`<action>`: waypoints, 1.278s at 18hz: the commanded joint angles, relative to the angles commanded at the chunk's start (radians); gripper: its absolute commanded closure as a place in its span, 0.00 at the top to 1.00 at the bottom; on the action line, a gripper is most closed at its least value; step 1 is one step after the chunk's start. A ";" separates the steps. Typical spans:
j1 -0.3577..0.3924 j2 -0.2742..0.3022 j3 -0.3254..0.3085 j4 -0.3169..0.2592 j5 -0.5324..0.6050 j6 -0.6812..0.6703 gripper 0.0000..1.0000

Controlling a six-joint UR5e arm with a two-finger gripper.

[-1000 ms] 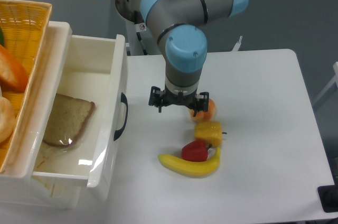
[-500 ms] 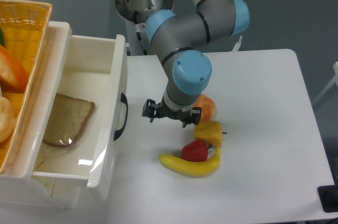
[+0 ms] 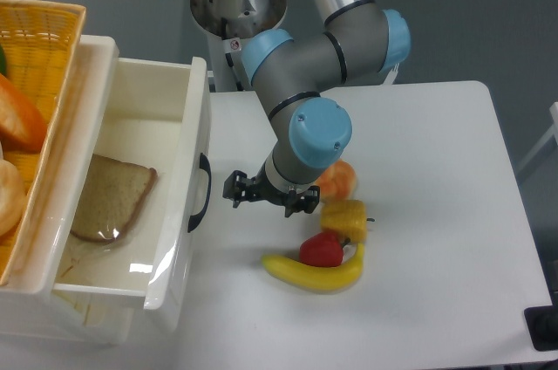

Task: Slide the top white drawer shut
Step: 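Lower the gripper beside the drawer front near its black handle, then push the drawer front with the gripper, sliding the drawer shut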

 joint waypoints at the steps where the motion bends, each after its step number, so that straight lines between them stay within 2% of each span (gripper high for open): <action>1: -0.002 -0.002 0.000 0.000 -0.002 0.000 1.00; 23: -0.018 0.008 0.002 -0.002 -0.005 0.000 1.00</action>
